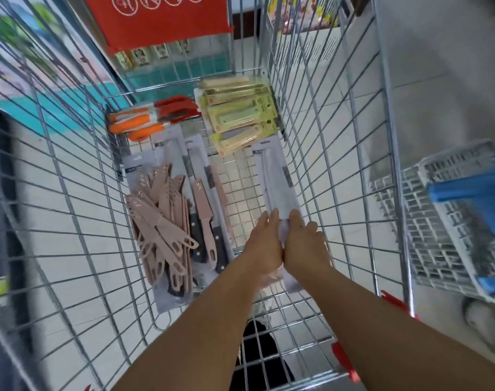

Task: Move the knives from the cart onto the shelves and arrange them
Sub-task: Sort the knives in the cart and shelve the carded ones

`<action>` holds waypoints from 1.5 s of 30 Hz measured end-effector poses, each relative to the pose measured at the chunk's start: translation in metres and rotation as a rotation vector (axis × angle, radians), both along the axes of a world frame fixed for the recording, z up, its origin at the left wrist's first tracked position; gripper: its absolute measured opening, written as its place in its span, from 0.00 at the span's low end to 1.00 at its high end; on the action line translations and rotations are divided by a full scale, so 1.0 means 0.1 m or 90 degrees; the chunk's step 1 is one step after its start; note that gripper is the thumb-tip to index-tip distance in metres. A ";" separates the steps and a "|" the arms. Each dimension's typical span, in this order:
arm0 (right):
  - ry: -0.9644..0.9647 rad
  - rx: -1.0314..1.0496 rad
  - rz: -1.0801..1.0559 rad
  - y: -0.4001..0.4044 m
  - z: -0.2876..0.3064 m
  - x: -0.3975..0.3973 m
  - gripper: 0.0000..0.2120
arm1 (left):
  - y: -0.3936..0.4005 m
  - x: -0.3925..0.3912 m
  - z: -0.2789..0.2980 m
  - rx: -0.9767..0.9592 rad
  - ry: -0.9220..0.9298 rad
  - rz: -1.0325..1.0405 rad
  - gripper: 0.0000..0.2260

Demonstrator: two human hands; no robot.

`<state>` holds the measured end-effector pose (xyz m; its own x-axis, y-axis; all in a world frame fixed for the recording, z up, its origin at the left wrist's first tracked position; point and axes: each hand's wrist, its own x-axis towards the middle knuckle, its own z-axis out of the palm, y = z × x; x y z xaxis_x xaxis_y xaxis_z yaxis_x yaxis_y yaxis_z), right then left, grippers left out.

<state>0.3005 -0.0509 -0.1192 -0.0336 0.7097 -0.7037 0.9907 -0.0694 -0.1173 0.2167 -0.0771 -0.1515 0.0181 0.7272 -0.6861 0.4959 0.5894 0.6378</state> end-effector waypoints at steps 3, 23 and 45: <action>-0.050 -0.017 0.052 0.02 -0.09 -0.03 0.39 | 0.02 -0.02 -0.12 -0.014 0.065 -0.109 0.41; 0.152 -0.002 0.145 -0.28 -0.24 -0.82 0.28 | -0.57 -0.95 -0.03 0.072 0.432 -0.281 0.27; 0.126 0.021 -0.015 -0.49 -0.42 -1.13 0.14 | -0.71 -1.14 0.07 0.058 0.404 -0.171 0.26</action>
